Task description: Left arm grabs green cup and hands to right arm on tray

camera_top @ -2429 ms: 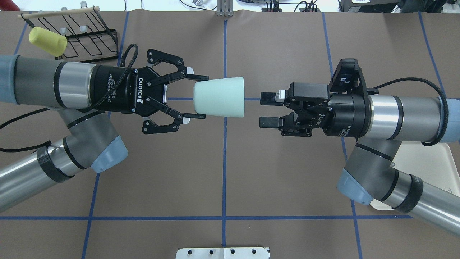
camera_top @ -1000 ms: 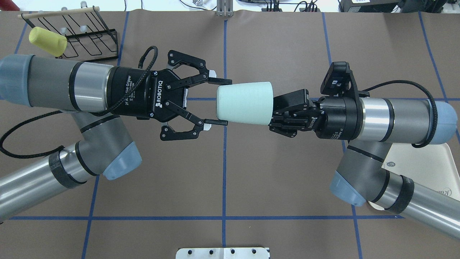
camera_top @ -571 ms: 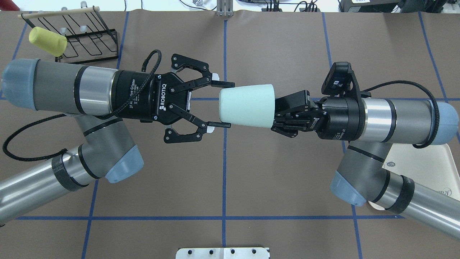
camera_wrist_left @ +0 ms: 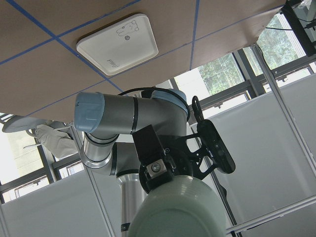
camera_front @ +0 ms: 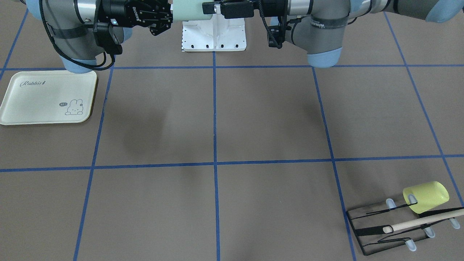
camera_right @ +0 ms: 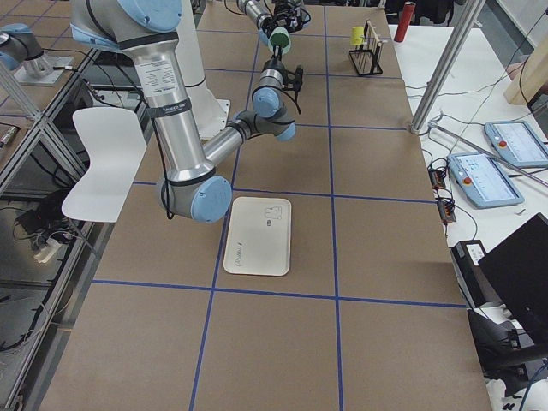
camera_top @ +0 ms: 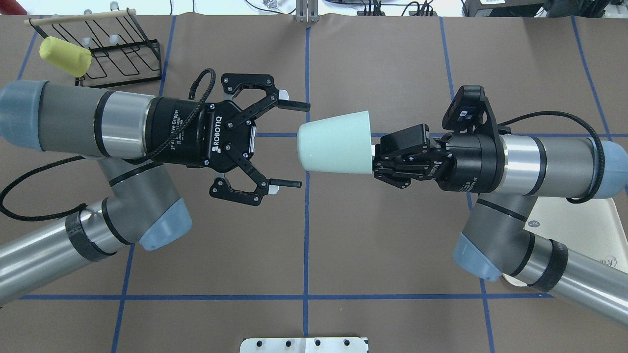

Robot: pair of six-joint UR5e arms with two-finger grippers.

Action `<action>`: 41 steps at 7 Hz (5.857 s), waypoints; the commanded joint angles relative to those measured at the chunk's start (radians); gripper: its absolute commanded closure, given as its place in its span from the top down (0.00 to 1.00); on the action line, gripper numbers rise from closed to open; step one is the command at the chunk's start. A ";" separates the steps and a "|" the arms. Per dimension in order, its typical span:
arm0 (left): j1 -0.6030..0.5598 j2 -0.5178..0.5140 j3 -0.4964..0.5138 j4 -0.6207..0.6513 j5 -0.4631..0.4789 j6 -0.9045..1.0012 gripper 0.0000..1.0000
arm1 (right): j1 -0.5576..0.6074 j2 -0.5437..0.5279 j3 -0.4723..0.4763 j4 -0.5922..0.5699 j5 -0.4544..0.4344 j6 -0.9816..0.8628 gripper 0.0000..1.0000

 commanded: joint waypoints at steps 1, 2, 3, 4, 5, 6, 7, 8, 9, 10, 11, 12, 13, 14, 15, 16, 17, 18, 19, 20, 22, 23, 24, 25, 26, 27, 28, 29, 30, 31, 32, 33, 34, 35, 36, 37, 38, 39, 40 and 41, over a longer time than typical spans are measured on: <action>-0.003 0.073 -0.057 -0.001 -0.005 0.000 1.00 | 0.007 -0.007 0.002 0.004 -0.002 0.010 0.00; -0.047 0.092 -0.056 0.007 -0.042 0.023 1.00 | 0.028 -0.025 0.000 0.002 -0.002 0.024 0.00; -0.095 0.098 -0.057 0.075 -0.132 0.139 1.00 | 0.051 -0.054 -0.007 -0.007 0.000 0.015 0.00; -0.129 0.097 -0.057 0.181 -0.183 0.243 1.00 | 0.083 -0.077 -0.036 -0.007 0.023 0.010 0.00; -0.152 0.098 -0.056 0.246 -0.221 0.352 1.00 | 0.126 -0.088 -0.067 -0.013 0.082 -0.003 0.00; -0.184 0.101 -0.047 0.298 -0.231 0.438 1.00 | 0.175 -0.088 -0.111 -0.016 0.162 -0.022 0.00; -0.213 0.107 -0.042 0.380 -0.269 0.538 1.00 | 0.226 -0.089 -0.165 -0.028 0.263 -0.039 0.00; -0.241 0.113 -0.045 0.507 -0.297 0.663 1.00 | 0.270 -0.111 -0.202 -0.069 0.374 -0.081 0.00; -0.264 0.115 -0.057 0.609 -0.309 0.813 1.00 | 0.319 -0.140 -0.198 -0.150 0.426 -0.124 0.00; -0.285 0.122 -0.059 0.660 -0.311 0.877 1.00 | 0.367 -0.152 -0.196 -0.231 0.470 -0.173 0.00; -0.315 0.138 -0.059 0.694 -0.308 0.895 1.00 | 0.408 -0.167 -0.193 -0.342 0.509 -0.276 0.00; -0.350 0.153 -0.060 0.728 -0.308 0.972 1.00 | 0.430 -0.198 -0.192 -0.443 0.533 -0.400 0.00; -0.364 0.179 -0.066 0.825 -0.308 1.132 1.00 | 0.441 -0.248 -0.190 -0.521 0.532 -0.509 0.00; -0.394 0.195 -0.086 0.929 -0.306 1.277 1.00 | 0.455 -0.288 -0.189 -0.610 0.521 -0.630 0.00; -0.414 0.205 -0.111 1.023 -0.303 1.383 1.00 | 0.462 -0.337 -0.186 -0.687 0.505 -0.784 0.00; -0.431 0.227 -0.123 1.089 -0.294 1.487 1.00 | 0.464 -0.374 -0.178 -0.779 0.476 -0.929 0.00; -0.445 0.233 -0.132 1.154 -0.268 1.580 1.00 | 0.475 -0.399 -0.157 -0.873 0.456 -1.058 0.00; -0.444 0.233 -0.143 1.252 -0.225 1.693 1.00 | 0.488 -0.436 -0.112 -0.993 0.445 -1.191 0.00; -0.445 0.230 -0.160 1.377 -0.202 1.820 1.00 | 0.488 -0.514 -0.004 -1.119 0.434 -1.273 0.00; -0.451 0.228 -0.201 1.506 -0.178 1.920 1.00 | 0.478 -0.619 0.081 -1.171 0.391 -1.344 0.00; -0.442 0.228 -0.243 1.588 -0.125 1.964 1.00 | 0.443 -0.718 0.088 -1.173 0.333 -1.463 0.00; -0.441 0.230 -0.246 1.589 -0.125 1.964 1.00 | 0.432 -0.734 0.091 -1.173 0.308 -1.481 0.00; -0.441 0.231 -0.247 1.589 -0.125 1.964 1.00 | 0.427 -0.734 0.095 -1.173 0.314 -1.481 0.00; -0.441 0.231 -0.252 1.589 -0.127 1.964 1.00 | 0.419 -0.732 0.094 -1.173 0.316 -1.479 0.00; -0.441 0.233 -0.255 1.589 -0.127 1.964 1.00 | 0.416 -0.729 0.094 -1.173 0.354 -1.473 0.00; -0.441 0.233 -0.255 1.590 -0.128 1.964 1.00 | 0.413 -0.728 0.094 -1.171 0.375 -1.472 0.00; -0.439 0.233 -0.255 1.589 -0.128 1.964 1.00 | 0.390 -0.725 0.092 -1.171 0.369 -1.470 0.00; -0.439 0.230 -0.255 1.589 -0.128 1.964 1.00 | 0.357 -0.720 0.091 -1.171 0.348 -1.467 0.00; -0.439 0.227 -0.254 1.589 -0.128 1.962 1.00 | 0.349 -0.717 0.091 -1.171 0.339 -1.467 0.00; -0.439 0.225 -0.254 1.590 -0.128 1.962 1.00 | 0.338 -0.712 0.088 -1.173 0.334 -1.467 0.00; -0.439 0.225 -0.254 1.590 -0.130 1.962 1.00 | 0.337 -0.712 0.088 -1.173 0.331 -1.468 0.07; -0.438 0.224 -0.254 1.590 -0.128 1.962 1.00 | 0.335 -0.712 0.088 -1.173 0.331 -1.467 0.35; -0.438 0.225 -0.254 1.589 -0.128 1.962 1.00 | 0.335 -0.712 0.088 -1.173 0.331 -1.467 0.48; -0.436 0.225 -0.255 1.590 -0.128 1.961 1.00 | 0.335 -0.712 0.091 -1.173 0.331 -1.467 0.99; -0.436 0.224 -0.255 1.590 -0.128 1.961 1.00 | 0.340 -0.712 0.097 -1.171 0.333 -1.468 1.00; -0.436 0.228 -0.257 1.590 -0.125 1.962 1.00 | 0.352 -0.720 0.123 -1.171 0.334 -1.470 1.00; -0.430 0.231 -0.260 1.589 -0.122 1.968 1.00 | 0.408 -0.723 0.155 -1.171 0.354 -1.473 1.00; -0.430 0.239 -0.264 1.590 -0.122 2.025 1.00 | 0.468 -0.720 0.161 -1.174 0.372 -1.476 1.00; -0.436 0.300 -0.289 1.590 -0.122 2.101 1.00 | 0.532 -0.717 0.154 -1.177 0.406 -1.479 1.00; -0.451 0.390 -0.310 1.590 -0.122 2.236 1.00 | 0.572 -0.715 0.146 -1.195 0.408 -1.479 1.00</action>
